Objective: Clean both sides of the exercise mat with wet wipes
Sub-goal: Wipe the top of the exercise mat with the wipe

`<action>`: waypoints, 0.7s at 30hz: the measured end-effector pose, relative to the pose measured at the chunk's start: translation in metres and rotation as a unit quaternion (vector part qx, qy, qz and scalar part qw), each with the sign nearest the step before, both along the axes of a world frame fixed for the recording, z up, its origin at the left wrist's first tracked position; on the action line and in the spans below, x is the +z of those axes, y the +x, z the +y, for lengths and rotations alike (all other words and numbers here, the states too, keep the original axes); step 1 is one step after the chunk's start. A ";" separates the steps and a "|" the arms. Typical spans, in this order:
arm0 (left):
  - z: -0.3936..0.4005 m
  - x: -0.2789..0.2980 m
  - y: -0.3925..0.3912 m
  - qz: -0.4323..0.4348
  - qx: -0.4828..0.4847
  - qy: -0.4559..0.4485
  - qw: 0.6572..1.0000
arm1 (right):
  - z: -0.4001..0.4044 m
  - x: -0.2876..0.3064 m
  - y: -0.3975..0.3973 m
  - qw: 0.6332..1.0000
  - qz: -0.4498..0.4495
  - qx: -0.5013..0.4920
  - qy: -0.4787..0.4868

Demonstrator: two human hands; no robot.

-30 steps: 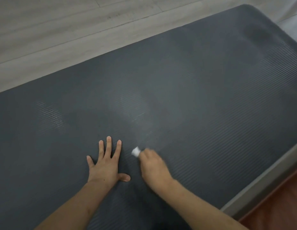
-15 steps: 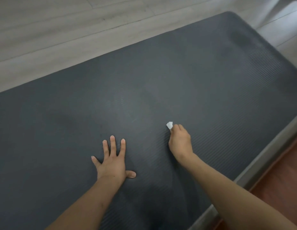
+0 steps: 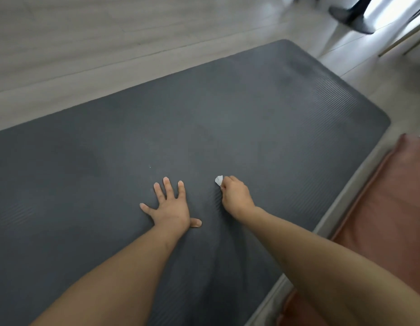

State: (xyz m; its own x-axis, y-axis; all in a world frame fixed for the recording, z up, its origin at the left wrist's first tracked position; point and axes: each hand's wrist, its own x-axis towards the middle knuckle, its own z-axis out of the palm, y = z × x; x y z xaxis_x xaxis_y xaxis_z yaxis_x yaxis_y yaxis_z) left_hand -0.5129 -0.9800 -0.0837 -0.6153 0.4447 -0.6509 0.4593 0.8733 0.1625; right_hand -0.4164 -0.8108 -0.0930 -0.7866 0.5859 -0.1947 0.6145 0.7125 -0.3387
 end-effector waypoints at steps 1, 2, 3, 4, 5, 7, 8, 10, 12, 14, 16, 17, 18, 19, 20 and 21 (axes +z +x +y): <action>0.000 0.000 0.001 0.001 0.000 -0.001 1.000 | 0.005 0.006 -0.006 0.999 -0.033 0.006 -0.012; 0.002 0.000 0.002 0.000 -0.004 -0.001 1.000 | 0.011 0.015 -0.011 0.997 -0.073 0.019 -0.022; 0.003 0.000 0.003 -0.002 -0.011 -0.001 1.000 | 0.020 0.022 -0.016 0.992 -0.113 0.033 -0.035; 0.003 0.001 0.003 -0.003 -0.013 0.001 1.000 | 0.028 0.029 -0.023 0.987 -0.145 0.051 -0.047; 0.002 0.001 0.003 -0.001 -0.012 0.002 1.000 | 0.034 0.036 -0.029 0.981 -0.174 0.064 -0.057; 0.001 0.001 0.001 0.001 -0.009 0.003 1.000 | 0.036 0.040 -0.035 0.977 -0.193 0.081 -0.048; 0.002 0.002 0.001 -0.003 -0.008 0.004 1.000 | 0.033 0.039 -0.032 0.978 -0.189 0.081 -0.035; 0.001 0.003 0.004 -0.004 -0.011 0.001 1.000 | 0.023 0.029 -0.017 0.988 -0.149 0.022 -0.033; 0.000 0.000 0.005 -0.002 -0.011 0.001 1.000 | 0.013 0.015 -0.003 0.996 -0.072 -0.019 -0.043; 0.001 -0.002 0.004 0.015 -0.009 0.005 1.000 | 0.010 0.004 -0.001 0.999 -0.012 -0.021 -0.026; 0.003 -0.003 0.003 0.009 -0.008 -0.001 1.000 | 0.011 -0.011 0.002 1.000 0.024 -0.012 0.002; 0.004 -0.005 0.004 0.010 -0.007 0.000 1.000 | 0.013 -0.018 0.004 0.999 0.036 0.000 0.009; 0.004 -0.008 0.004 0.018 -0.005 -0.001 1.000 | 0.013 -0.022 0.006 0.999 0.045 0.015 0.013; 0.003 -0.009 0.004 0.026 -0.005 -0.004 1.000 | 0.015 -0.025 0.007 0.998 0.058 0.026 0.016; 0.004 -0.008 0.004 0.028 -0.004 -0.007 1.000 | 0.017 -0.025 0.007 0.997 0.062 0.030 0.027; 0.004 -0.007 0.005 0.029 -0.002 -0.009 1.000 | 0.016 -0.024 0.007 0.997 0.061 0.026 0.035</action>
State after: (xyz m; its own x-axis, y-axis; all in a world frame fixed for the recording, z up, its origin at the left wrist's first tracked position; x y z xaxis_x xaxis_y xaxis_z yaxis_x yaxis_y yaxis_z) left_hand -0.5081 -0.9763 -0.0903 -0.6511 0.4352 -0.6219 0.4708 0.8742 0.1189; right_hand -0.4096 -0.7945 -0.1167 -0.8312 0.5533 -0.0549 0.5338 0.7665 -0.3571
